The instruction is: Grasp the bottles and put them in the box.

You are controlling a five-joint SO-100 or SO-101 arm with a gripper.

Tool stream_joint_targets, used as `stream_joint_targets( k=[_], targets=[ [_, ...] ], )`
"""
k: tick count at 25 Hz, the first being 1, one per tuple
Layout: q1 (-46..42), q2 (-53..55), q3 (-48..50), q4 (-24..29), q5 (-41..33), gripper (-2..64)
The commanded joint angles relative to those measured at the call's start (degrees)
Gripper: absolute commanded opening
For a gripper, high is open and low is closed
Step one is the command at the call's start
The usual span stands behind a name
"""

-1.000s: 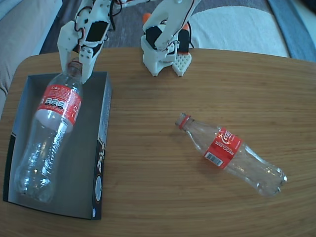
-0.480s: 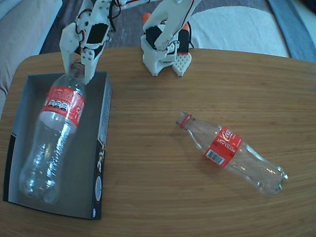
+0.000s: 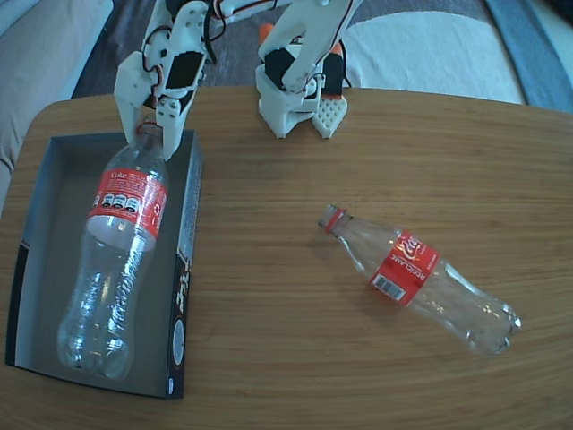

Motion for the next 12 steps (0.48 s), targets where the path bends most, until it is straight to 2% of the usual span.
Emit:
stream_joint_targets(
  k=[1, 9, 12],
  targets=[
    [0.18, 0.88, -1.41, 0.0, -0.53, 6.5],
    [0.44, 0.79, -1.85, 0.18, -0.62, 6.6],
    [0.26, 0.79, -1.76, 0.18, -0.62, 8.8]
  ],
)
